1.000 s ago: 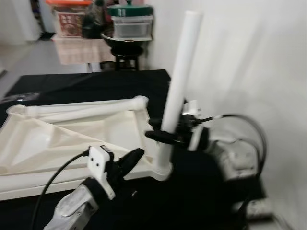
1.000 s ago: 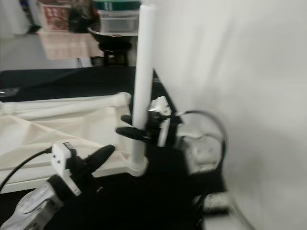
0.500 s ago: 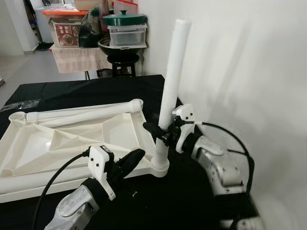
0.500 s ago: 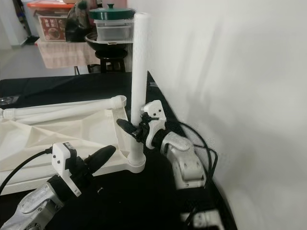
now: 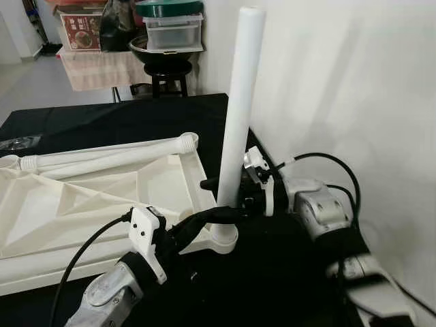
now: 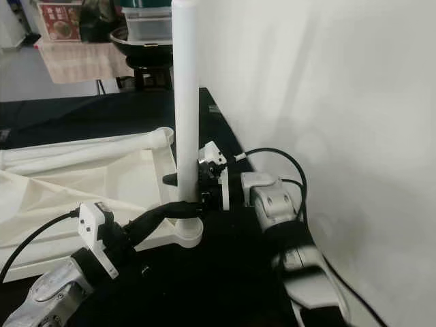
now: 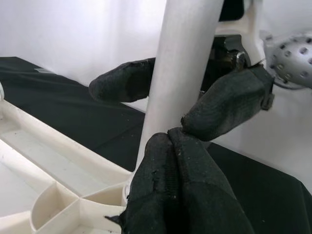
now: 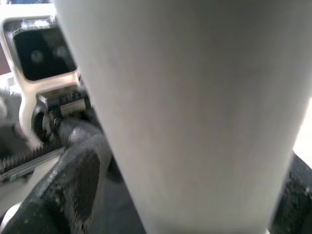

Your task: Building children table

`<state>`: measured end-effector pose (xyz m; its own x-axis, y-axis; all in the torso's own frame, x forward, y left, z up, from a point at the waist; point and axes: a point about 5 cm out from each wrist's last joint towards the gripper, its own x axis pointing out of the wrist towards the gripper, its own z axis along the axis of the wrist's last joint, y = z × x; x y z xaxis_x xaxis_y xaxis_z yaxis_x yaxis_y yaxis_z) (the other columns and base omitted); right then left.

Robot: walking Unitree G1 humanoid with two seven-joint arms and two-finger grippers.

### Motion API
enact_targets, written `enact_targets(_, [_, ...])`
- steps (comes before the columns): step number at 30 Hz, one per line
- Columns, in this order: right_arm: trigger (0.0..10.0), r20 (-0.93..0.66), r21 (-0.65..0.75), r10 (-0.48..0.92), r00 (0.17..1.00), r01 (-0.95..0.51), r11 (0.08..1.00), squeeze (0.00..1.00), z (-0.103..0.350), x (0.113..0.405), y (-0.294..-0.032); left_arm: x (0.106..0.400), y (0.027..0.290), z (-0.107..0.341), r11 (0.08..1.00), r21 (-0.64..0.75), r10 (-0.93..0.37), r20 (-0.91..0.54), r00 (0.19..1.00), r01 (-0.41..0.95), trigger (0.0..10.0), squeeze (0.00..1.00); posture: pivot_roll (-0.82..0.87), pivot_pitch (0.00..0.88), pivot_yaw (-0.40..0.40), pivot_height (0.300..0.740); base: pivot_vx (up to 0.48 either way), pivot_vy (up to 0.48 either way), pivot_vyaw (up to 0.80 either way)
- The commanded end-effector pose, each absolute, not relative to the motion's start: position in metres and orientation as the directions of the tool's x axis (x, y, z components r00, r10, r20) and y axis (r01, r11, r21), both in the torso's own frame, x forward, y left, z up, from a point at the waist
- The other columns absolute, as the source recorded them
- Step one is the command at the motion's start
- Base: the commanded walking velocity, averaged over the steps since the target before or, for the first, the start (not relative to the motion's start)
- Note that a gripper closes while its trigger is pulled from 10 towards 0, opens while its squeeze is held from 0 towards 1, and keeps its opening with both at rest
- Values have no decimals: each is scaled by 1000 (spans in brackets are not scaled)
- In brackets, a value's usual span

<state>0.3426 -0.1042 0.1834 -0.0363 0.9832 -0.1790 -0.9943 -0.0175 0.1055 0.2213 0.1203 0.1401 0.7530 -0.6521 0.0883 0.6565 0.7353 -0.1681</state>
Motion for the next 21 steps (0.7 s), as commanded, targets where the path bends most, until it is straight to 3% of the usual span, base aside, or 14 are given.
enact_targets(1, [10000, -213, 123, 972, -96, -990, -71, 0, 177, 341, -98, 220, 120, 140, 739, -164, -649, 86, 756, 653, 10000, 0, -28, 0, -72, 740, 0, 0, 0])
enact_targets(2, [10000, -213, 123, 972, -96, -990, -71, 0, 177, 341, -98, 220, 120, 140, 739, -164, -649, 86, 756, 653, 10000, 0, -28, 0, -72, 740, 0, 0, 0])
enact_targets(3, [4627, -202, 141, 973, -110, -987, -82, 0, 178, 342, -99, 220, 120, 140, 739, -164, -650, 85, 756, 654, 10000, 0, -21, 0, -75, 740, 0, 0, 0])
enact_targets(5, [4627, -194, 154, 973, -122, -984, -92, 0, 179, 343, -100, 219, 119, 140, 739, -163, -650, 84, 755, 654, 10000, 0, -21, 0, -75, 740, 0, 0, 0])
enact_targets(6, [0, -185, 164, 974, -135, -981, -105, 0, 180, 344, -100, 219, 119, 140, 739, -163, -650, 84, 755, 654, 10000, 0, -18, 0, -76, 740, 0, 0, 0])
enact_targets(14, [0, -157, 131, 986, -47, -991, -26, 0, 174, 346, -110, 218, 120, 141, 739, -163, -650, 84, 755, 654, 10000, 0, -21, 0, -65, 740, 0, 0, 0])
enact_targets(16, [0, -177, 109, 984, 32, -993, 52, 0, 168, 347, -122, 218, 121, 141, 739, -164, -649, 85, 756, 654, 10000, 0, -29, 0, -48, 740, 0, 0, 0])
enact_targets(17, [0, -177, 109, 984, 32, -993, 52, 0, 168, 347, -122, 218, 121, 141, 739, -164, -649, 85, 756, 654, 10000, 0, -29, 0, -48, 740, 0, 0, 0])
enact_targets(19, [0, -203, 77, 967, 154, -982, 173, 0, 160, 346, -138, 217, 122, 142, 739, -164, -649, 85, 756, 653, 10000, 0, -34, 0, -41, 740, 0, 0, 0])
enact_targets(20, [0, -225, 62, 935, 272, -954, 293, 0, 153, 345, -143, 217, 124, 142, 738, -165, -650, 83, 755, 654, 10000, 0, -39, 0, -40, 740, 0, 0, 0])
enact_targets(21, [0, -225, 62, 935, 272, -954, 293, 0, 153, 345, -143, 217, 124, 142, 738, -165, -650, 83, 755, 654, 10000, 0, -39, 0, -40, 740, 0, 0, 0])
